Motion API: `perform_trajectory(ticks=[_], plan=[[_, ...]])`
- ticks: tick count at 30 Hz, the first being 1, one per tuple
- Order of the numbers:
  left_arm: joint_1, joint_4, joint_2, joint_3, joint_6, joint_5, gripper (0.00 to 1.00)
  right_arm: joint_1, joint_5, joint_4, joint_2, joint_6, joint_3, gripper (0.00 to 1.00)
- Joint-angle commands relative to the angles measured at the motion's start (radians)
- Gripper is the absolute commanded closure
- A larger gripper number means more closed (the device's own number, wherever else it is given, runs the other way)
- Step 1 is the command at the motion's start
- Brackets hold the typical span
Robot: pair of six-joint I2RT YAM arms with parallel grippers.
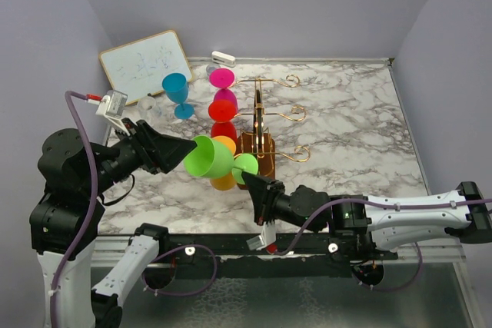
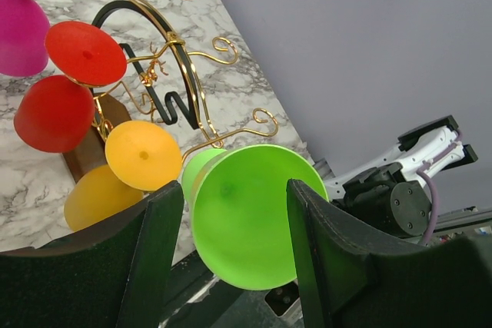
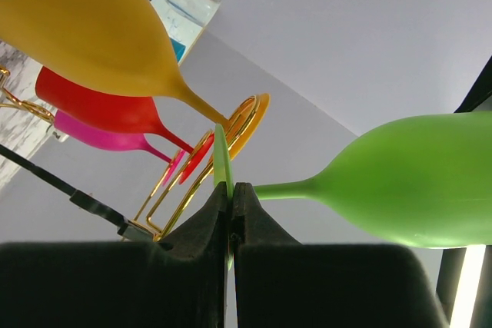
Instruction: Take the wine glass off the wine glass rack
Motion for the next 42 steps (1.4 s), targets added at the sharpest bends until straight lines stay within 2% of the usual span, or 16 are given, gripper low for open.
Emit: perform_trajectory(ticks=[1, 30, 38, 42], plan=[[-0.006, -0.016, 0.0, 0.036, 0.012, -0.022, 0.42, 0.014, 0.028, 0.017, -0.024, -0.046, 0.032, 0.99], [-0.006, -0.004, -0.005, -0.022, 0.008, 0.035, 0.43, 0.018, 0.045, 0.026, -0.035, -0.059, 0.058, 0.99], [-0.005, 0.007, -0.002, -0.051, 0.011, 0.034, 0.47, 0.019, 0.039, 0.045, -0.016, -0.075, 0.083, 0.99], [-0.005, 0.018, 0.001, -0.063, 0.007, 0.033, 0.54, 0.02, 0.036, 0.047, -0.012, -0.077, 0.08, 0.99]])
